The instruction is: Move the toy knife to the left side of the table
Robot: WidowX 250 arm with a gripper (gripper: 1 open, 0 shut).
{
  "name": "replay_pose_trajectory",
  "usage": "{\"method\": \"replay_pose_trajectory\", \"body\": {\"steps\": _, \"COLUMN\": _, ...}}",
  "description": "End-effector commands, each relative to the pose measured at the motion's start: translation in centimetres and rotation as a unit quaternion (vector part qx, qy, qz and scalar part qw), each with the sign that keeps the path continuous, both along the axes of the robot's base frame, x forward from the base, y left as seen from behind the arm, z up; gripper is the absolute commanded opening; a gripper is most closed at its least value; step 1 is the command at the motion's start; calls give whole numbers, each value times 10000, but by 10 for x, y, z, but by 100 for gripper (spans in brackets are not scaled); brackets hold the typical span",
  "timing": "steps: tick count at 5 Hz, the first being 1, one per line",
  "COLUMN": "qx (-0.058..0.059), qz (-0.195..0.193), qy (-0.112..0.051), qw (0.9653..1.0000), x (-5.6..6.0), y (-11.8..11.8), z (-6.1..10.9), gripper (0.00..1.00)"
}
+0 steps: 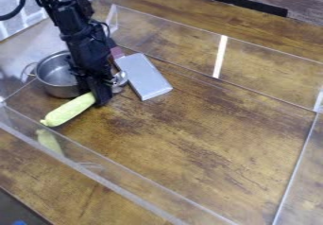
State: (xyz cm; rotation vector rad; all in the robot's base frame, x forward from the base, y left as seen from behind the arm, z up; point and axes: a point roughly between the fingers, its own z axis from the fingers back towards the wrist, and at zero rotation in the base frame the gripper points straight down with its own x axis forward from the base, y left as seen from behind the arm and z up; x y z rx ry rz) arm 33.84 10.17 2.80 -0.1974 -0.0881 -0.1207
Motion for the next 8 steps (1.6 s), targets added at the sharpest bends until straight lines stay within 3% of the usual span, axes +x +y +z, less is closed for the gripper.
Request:
{"method": "replay_pose_trajectory", "body": {"steps": 1, "qx": 22, "qz": 152, "qy": -259, "qw": 9995, "x": 6, "y": 9, "z": 16, "gripper": 0}}
{"method": "replay_pose_trajectory", "body": {"steps": 3, "qx": -126, "qz": 688, "qy": -198, "qw": 9974, "x": 9, "y": 21, "z": 17, "gripper": 0}}
{"method": "replay_pose_trajectory", "body": {"steps": 5, "qx": -245, "qz": 185, "qy": -92, "qw": 9995, "x": 11, "y": 11, "z": 15, "gripper": 0}}
{"method": "replay_pose_trajectory", "body": {"steps": 6, "qx": -237, "qz": -68, "qy": -210, "qw": 9995, "x": 11, "y": 12, "z": 29, "gripper": 100}}
{"method": "replay_pose_trajectory", "body": {"steps": 7, "qx": -254, "qz": -192, "qy": -288, "qw": 9991, "x": 3, "y": 11, "z": 44, "gripper": 100}}
{"method": "replay_pose_trajectory", "body": {"steps": 8, "qx": -163, "qz": -347, "qy": -379, "qw": 9985, "x": -5, "y": 12, "z": 62, "gripper": 100}}
